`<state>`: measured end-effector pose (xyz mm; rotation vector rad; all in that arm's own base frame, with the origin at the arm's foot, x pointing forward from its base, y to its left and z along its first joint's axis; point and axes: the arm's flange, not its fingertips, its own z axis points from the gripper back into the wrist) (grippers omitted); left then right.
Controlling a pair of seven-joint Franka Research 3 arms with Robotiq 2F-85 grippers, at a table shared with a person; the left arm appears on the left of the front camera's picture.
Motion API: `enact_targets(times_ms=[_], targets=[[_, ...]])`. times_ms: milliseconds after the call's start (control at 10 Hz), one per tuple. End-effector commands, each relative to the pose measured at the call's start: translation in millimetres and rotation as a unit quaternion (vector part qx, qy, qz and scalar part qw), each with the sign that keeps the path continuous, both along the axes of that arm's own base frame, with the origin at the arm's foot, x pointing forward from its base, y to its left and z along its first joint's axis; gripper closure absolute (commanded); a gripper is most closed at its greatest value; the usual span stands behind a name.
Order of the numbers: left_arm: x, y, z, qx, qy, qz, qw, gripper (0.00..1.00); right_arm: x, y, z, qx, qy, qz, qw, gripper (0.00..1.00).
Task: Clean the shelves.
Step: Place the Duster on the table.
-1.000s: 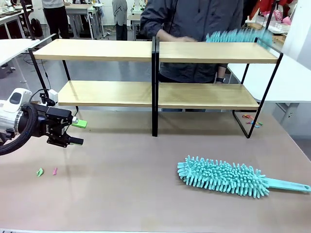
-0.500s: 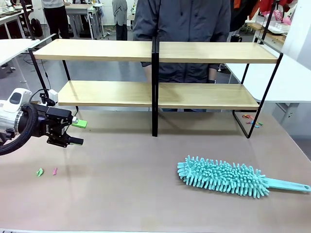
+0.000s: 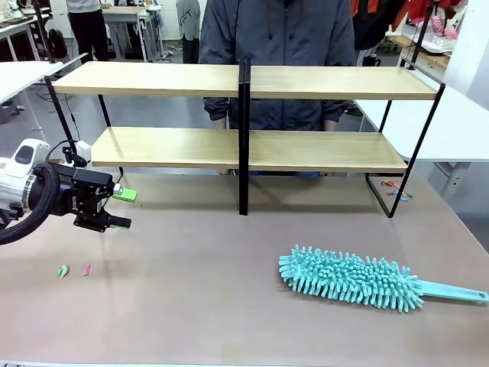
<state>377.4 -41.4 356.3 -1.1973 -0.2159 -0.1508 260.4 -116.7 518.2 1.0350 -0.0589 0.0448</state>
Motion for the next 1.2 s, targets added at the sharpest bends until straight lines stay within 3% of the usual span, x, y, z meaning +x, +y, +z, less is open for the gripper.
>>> enact_targets(times_ms=[0,1100], targets=[[1.1,-2.3,1.3,-0.006,0.0,0.008,1.0,0.0,-1.2,-2.1,-0.6,-0.009,0.0,0.0,1.0,0.0],[1.1,-2.3,1.3,-0.006,0.0,0.008,1.0,0.0,-1.2,-2.1,-0.6,-0.009,0.0,0.0,1.0,0.0]])
